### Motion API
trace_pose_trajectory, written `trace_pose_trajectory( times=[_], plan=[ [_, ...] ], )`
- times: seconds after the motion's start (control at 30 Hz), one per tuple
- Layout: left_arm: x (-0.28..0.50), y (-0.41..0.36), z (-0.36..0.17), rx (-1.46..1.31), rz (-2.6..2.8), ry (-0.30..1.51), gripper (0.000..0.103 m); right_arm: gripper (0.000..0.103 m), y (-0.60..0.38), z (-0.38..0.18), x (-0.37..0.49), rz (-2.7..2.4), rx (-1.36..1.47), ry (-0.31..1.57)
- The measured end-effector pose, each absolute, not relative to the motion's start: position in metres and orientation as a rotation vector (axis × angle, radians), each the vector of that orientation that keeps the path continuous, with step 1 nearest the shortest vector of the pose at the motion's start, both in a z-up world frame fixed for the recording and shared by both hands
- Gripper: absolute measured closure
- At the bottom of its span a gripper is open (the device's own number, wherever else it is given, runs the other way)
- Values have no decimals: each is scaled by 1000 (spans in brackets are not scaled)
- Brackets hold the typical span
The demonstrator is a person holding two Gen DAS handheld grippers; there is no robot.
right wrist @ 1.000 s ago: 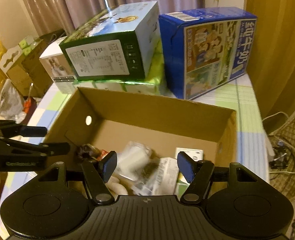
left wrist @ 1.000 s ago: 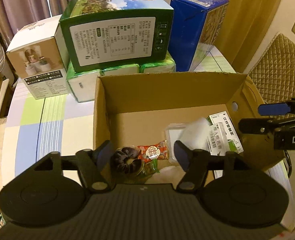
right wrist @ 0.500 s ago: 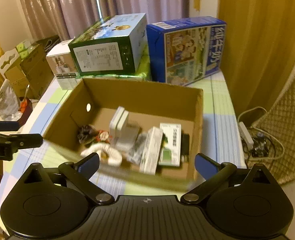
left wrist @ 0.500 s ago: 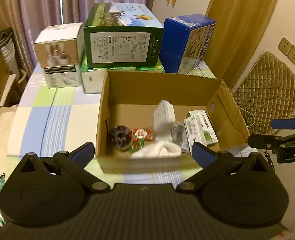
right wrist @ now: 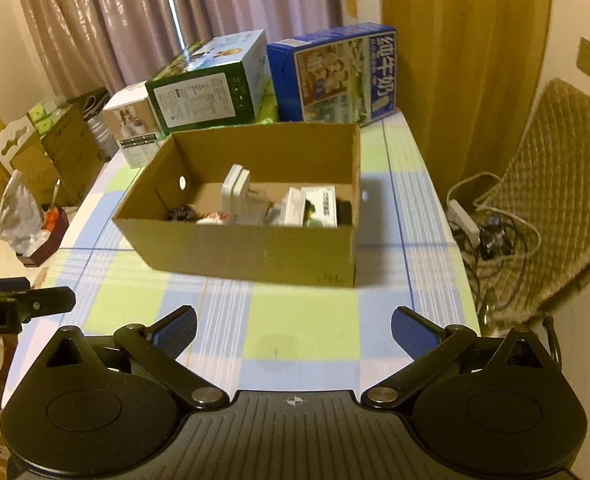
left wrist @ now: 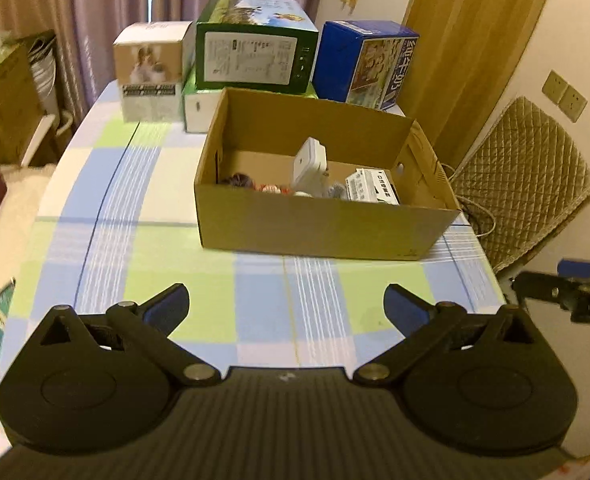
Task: Organize objects
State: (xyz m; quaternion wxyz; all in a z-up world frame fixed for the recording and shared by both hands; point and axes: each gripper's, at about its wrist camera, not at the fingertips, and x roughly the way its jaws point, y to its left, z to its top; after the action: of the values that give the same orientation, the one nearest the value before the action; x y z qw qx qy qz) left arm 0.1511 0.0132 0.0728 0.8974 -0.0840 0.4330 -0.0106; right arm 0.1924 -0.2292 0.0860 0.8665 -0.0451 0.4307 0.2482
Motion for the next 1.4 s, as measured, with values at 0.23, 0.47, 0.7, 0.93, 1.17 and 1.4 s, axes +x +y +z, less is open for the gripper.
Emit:
trace_pose_trajectory(
  times=[0.23, 0.47, 0.7, 0.93, 1.17, 1.4],
  plan=[
    [115, 5, 80, -151, 50, 864, 1, 2, -244, 85, 157, 490, -122, 877],
    [91, 0, 84, -143, 57, 846, 1, 2, -242, 86, 134, 502, -131, 857],
    [77, -5, 86, -112, 50, 834, 1, 2, -239, 84, 123, 507, -148, 848],
    [75, -5, 79, -110, 52, 846, 1, 2, -240, 85, 122, 502, -144, 846],
    [76, -7, 77, -116, 44, 846, 1, 2, -237, 85, 122, 508, -150, 844],
    [76, -9, 77, -116, 42, 845, 1, 2, -235, 85, 121, 505, -155, 842]
  ],
)
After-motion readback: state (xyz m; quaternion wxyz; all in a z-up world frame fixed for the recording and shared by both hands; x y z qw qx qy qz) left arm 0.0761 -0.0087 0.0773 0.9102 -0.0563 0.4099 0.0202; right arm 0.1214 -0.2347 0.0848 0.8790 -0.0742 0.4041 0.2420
